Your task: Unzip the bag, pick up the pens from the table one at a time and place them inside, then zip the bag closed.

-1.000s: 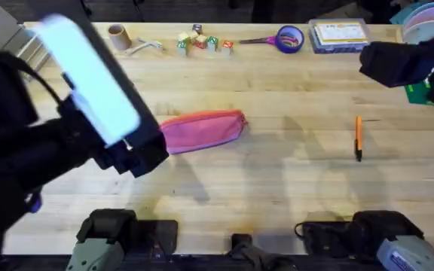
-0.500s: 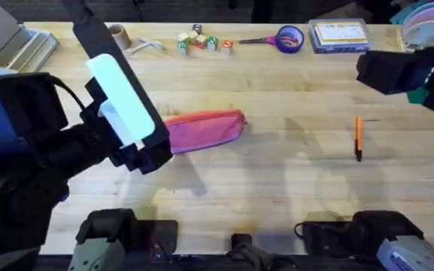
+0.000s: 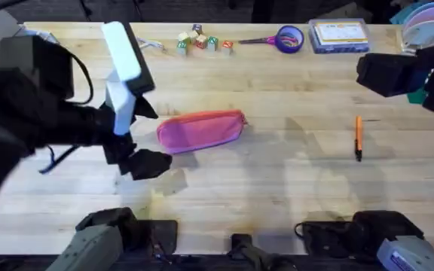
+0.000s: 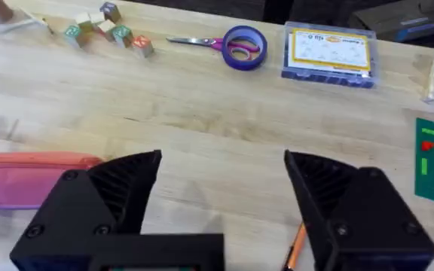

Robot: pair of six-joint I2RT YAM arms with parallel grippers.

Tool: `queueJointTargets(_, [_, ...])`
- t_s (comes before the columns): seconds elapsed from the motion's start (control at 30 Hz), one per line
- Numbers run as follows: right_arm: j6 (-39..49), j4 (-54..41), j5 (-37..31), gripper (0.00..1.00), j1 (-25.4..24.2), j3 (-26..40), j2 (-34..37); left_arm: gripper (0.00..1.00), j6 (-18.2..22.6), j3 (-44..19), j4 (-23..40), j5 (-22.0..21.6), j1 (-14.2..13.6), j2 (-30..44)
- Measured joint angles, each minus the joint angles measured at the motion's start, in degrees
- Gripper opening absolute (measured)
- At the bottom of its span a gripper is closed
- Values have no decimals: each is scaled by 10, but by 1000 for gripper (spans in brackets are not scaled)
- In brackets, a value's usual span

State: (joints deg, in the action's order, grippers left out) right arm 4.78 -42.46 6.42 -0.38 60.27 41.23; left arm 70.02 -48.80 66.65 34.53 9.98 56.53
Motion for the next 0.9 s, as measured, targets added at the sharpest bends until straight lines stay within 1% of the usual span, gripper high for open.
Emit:
queueJointTargets(0.1, [0,0,0,998,0,0,0,991,78,-22,35,16,32,54])
queueJointTargets(0.2, [0,0,0,998,0,0,0,991,153,-24,38,37,68,108])
queueJointTargets(0.27, [0,0,0,998,0,0,0,991,197,-24,38,51,86,138])
queueJointTargets(0.37, [0,0,0,998,0,0,0,991,253,-24,33,72,99,176])
queueJointTargets(0.43, [0,0,0,998,0,0,0,993,278,-24,25,84,100,195])
queueJointTargets(0.47, [0,0,0,997,0,0,0,993,301,-24,17,96,100,217])
queueJointTargets(0.67, [0,0,0,998,0,0,0,993,319,-24,17,105,100,231])
queueJointTargets(0.9, [0,-9,0,998,0,0,0,993,322,-24,8,109,100,231])
